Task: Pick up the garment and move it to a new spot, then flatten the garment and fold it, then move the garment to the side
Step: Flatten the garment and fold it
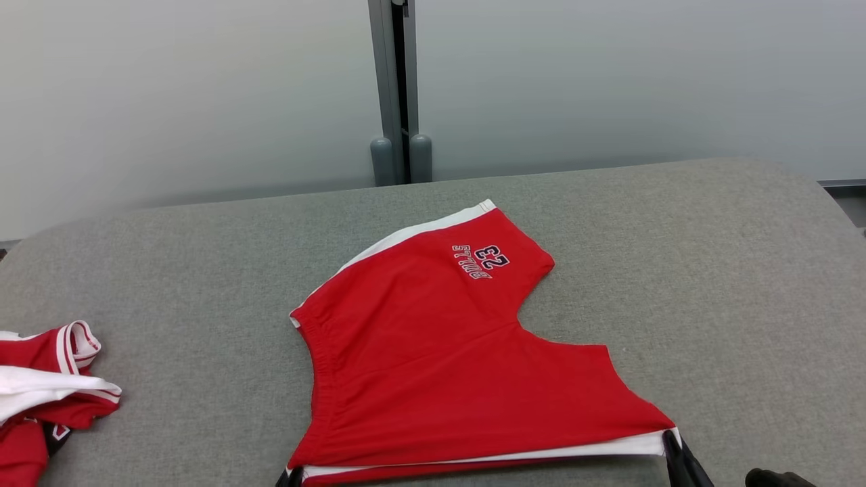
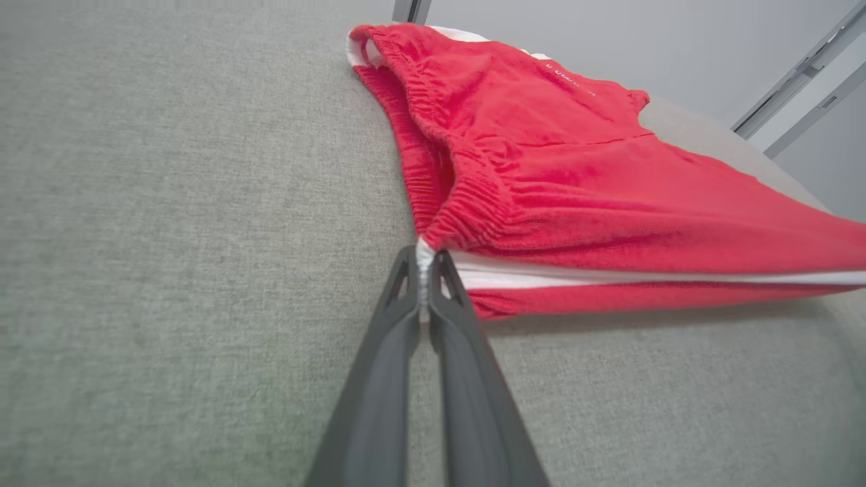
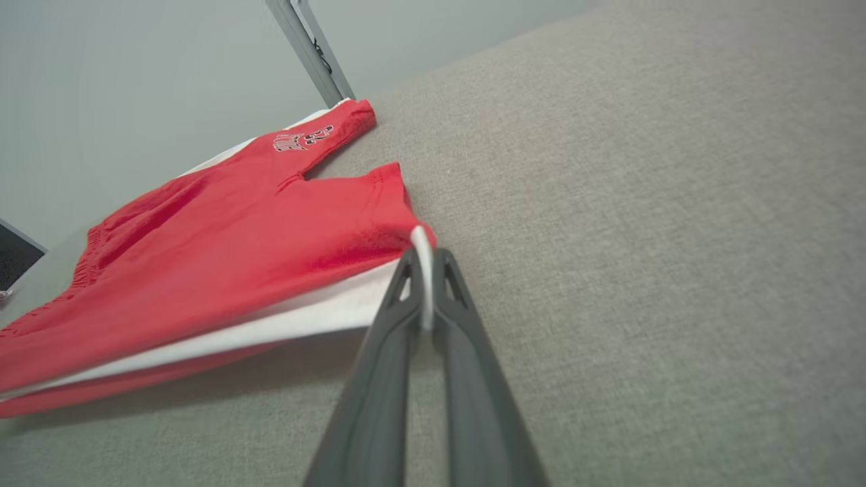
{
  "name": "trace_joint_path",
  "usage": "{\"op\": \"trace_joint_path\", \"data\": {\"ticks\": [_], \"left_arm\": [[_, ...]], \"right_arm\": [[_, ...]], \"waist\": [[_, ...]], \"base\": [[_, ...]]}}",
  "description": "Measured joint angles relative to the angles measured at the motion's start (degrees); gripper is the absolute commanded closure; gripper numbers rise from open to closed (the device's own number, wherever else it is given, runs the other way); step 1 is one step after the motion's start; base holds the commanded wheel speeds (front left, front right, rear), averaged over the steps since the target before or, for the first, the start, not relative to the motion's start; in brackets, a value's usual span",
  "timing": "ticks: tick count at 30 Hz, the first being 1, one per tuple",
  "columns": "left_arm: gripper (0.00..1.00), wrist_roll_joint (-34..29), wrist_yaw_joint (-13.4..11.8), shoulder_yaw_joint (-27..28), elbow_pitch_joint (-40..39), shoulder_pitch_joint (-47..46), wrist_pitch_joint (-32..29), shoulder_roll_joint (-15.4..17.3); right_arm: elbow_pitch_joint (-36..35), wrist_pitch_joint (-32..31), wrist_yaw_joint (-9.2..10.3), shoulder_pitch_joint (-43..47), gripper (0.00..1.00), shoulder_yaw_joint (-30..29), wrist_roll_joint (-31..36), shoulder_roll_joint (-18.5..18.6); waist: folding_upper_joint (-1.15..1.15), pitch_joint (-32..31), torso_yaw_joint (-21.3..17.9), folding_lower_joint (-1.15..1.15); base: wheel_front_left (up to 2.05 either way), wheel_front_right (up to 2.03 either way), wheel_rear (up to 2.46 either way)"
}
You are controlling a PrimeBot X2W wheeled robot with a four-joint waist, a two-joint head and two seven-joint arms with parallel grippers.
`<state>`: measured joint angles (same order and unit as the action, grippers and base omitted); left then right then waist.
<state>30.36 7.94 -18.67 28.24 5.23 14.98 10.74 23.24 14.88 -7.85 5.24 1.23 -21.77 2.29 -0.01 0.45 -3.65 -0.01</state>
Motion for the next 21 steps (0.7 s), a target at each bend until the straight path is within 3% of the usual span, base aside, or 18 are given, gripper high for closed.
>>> {"op": "trace_joint_path", "data": {"ticks": [4,10,21], "left_arm": [[1.0,-0.2,-0.1,-0.5,-2.9,-0.4,0.0,0.1],[1.0,1.0,-0.4,-2.5,-8.1,-7.6,0.0,1.1],[1.0,7.0,-0.4,-6.6,-7.4,-22.7,0.0,2.6]], "right_arm": [[-1.3,0.0,0.12,-1.2,1.0,-0.2,-0.7,0.1],[-1.6,0.2,0.34,-11.1,1.0,0.3,-1.1,0.3],[8.6,0.2,0.36,-33.8,1.0,-0.1,3.9,0.4]], "waist": [[0.0,1.1,0.8,0.0],[0.01,4.7,2.4,0.01],[0.02,13.4,7.1,0.03]], "base": [[0.0,0.0,0.0],[0.0,0.0,0.0],[0.0,0.0,0.0]]}}
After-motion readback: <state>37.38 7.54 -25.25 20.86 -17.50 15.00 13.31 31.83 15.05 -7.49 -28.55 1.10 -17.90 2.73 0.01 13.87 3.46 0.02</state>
